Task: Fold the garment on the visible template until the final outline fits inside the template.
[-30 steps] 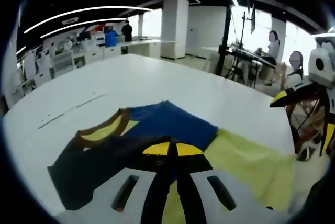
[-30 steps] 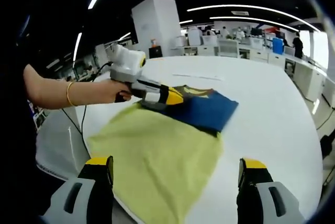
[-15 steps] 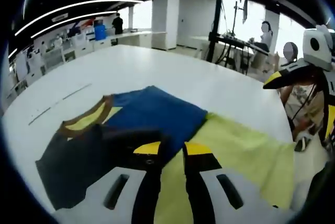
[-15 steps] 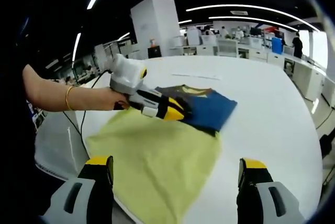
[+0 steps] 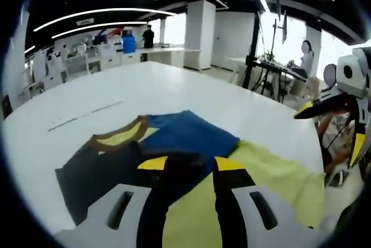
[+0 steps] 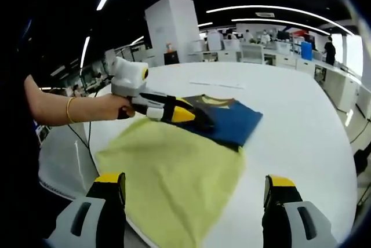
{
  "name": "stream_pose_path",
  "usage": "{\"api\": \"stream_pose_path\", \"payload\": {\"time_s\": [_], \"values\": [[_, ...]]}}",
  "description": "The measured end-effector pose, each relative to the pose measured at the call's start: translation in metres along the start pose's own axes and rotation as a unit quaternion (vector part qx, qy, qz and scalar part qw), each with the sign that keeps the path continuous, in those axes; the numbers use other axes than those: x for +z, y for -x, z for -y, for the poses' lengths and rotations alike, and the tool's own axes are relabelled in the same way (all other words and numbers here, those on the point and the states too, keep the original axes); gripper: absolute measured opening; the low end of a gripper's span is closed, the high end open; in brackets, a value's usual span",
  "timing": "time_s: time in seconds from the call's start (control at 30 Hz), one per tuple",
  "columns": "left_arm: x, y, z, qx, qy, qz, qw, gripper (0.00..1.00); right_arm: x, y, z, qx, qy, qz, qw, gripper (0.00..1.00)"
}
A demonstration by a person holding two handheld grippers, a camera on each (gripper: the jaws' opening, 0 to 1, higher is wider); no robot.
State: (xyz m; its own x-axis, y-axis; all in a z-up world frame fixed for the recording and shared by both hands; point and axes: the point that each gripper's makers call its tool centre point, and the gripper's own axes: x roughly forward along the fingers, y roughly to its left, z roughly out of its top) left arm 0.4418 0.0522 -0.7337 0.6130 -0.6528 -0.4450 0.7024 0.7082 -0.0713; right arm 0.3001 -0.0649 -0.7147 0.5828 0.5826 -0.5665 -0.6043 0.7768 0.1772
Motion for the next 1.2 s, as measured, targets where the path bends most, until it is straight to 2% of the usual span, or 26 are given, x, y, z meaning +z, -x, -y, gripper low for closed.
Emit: {"api": "stream_pose_path", "payload": {"time_s": [0.17, 0.47, 0.6, 0.87, 1.2], "values": [[0.0, 0.006, -0.014, 0.019, 0.008, 0.003, 0.9998, 0.27, 0.0, -0.001, -0.002, 0.003, 0.001, 0.0, 1.0, 0.99], [-0.031, 0.006, -0.037, 0.053, 0.013, -0.044, 0.9975, 0.27, -0.001, 0.0, -0.003, 0.002, 0.001, -0.001, 1.0, 0.99], [-0.048, 0.003, -0.041, 0.052, 0.024, -0.067, 0.9961, 0.26, -0.002, 0.0, -0.003, 0.002, -0.002, 0.0, 1.0, 0.99], [-0.058, 0.001, -0.043, 0.055, 0.034, -0.076, 0.995, 0.21, -0.004, 0.0, -0.002, -0.001, -0.005, -0.001, 1.0, 0.99], [-0.059, -0.002, -0.041, 0.054, 0.06, -0.076, 0.9938, 0.17, -0.007, 0.002, -0.001, -0.003, -0.005, -0.004, 1.0, 0.99]]}}
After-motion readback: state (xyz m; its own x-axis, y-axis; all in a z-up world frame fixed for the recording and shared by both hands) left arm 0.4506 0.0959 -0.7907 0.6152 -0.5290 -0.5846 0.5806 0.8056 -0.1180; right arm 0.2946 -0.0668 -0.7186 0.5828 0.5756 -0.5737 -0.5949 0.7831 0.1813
